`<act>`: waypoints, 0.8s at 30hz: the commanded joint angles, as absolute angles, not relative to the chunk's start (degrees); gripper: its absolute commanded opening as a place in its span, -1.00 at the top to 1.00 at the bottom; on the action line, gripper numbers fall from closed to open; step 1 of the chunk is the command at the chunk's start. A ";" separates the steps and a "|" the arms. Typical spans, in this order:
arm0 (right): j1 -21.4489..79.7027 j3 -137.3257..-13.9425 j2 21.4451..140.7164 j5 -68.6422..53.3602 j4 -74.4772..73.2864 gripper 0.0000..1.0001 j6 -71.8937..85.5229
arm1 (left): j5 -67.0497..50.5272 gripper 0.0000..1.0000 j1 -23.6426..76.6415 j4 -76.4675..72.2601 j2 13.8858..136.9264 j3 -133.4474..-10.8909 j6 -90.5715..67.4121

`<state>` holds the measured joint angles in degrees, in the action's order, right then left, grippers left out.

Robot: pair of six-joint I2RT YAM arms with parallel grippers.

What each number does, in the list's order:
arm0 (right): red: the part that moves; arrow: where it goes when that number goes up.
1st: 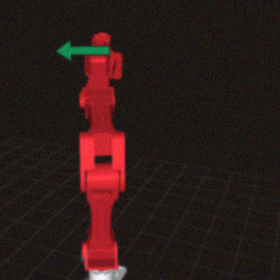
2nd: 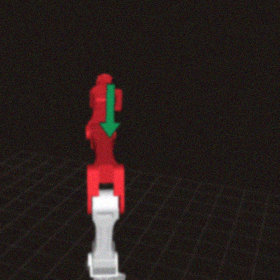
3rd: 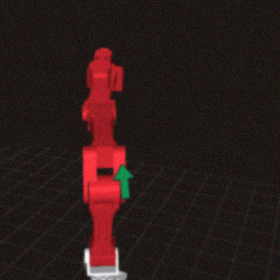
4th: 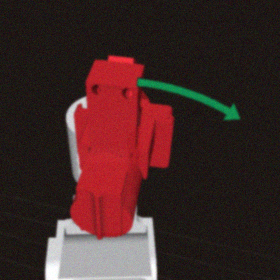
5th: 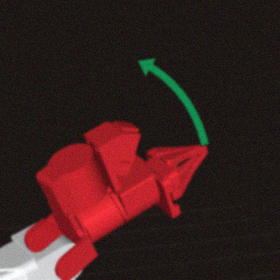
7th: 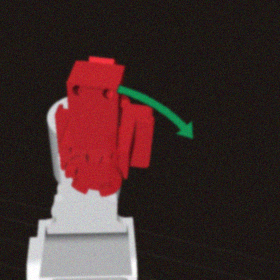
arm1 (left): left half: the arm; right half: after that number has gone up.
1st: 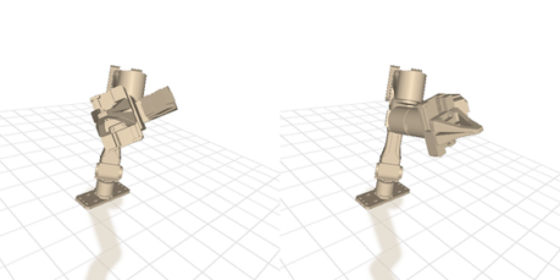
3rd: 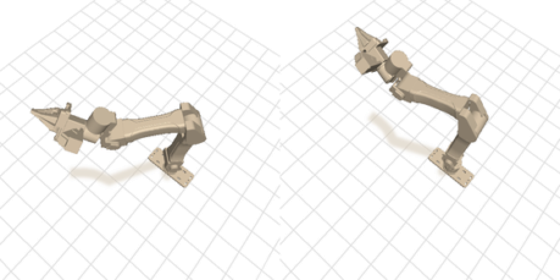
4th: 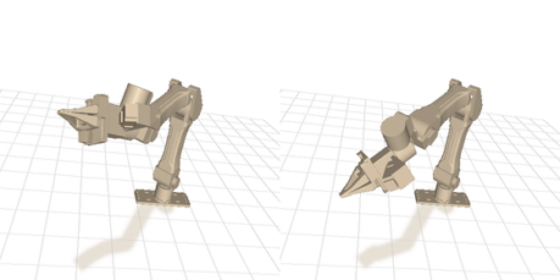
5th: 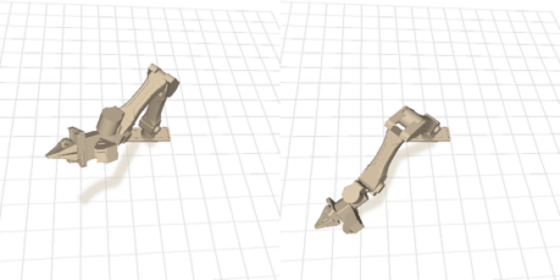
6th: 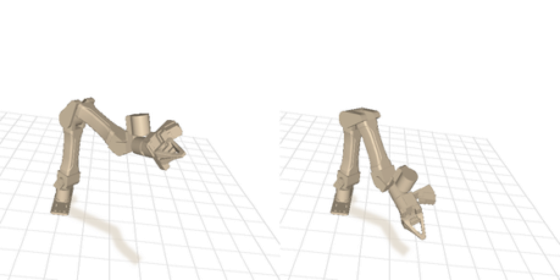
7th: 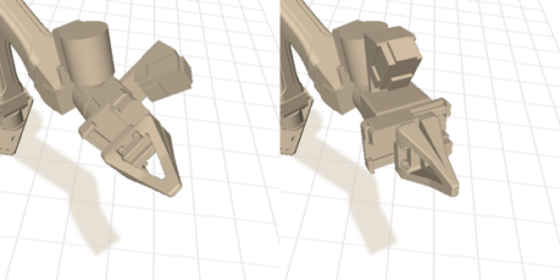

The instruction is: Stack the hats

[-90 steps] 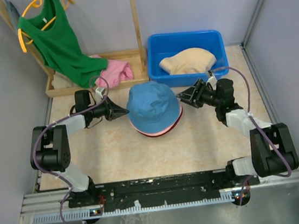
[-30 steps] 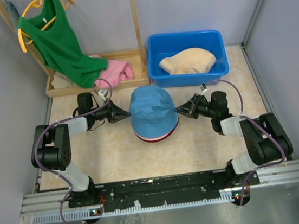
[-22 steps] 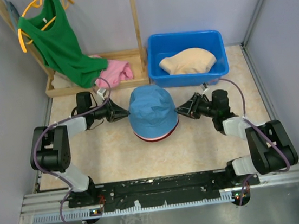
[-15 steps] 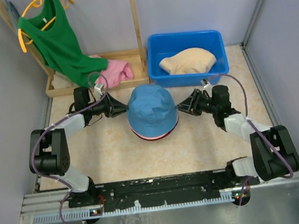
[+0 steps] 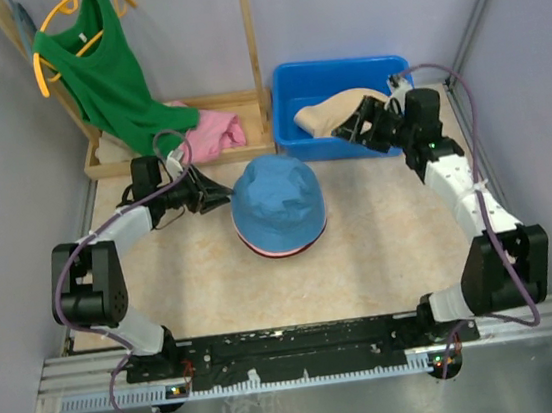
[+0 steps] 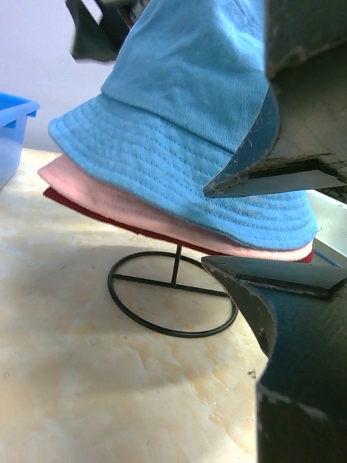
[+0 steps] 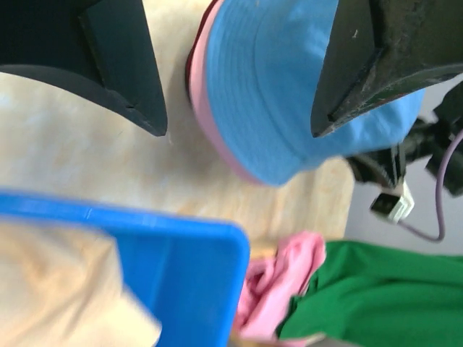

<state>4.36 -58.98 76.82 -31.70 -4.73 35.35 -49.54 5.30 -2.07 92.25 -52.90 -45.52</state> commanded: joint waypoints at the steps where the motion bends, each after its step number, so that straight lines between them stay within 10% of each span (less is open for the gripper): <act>1: 3.87 -75.23 85.24 -23.31 -17.47 -0.87 25.93 | -45.32 0.12 4.48 2.32 91.54 -53.67 -44.22; 14: 3.78 -127.18 125.34 -2.43 -52.33 -0.98 17.57 | -37.20 0.07 2.85 10.10 91.54 -58.60 -42.93; 24: 3.78 -136.73 137.83 -3.80 -57.27 -0.98 18.31 | -37.52 0.07 0.23 10.85 93.04 -60.43 -42.65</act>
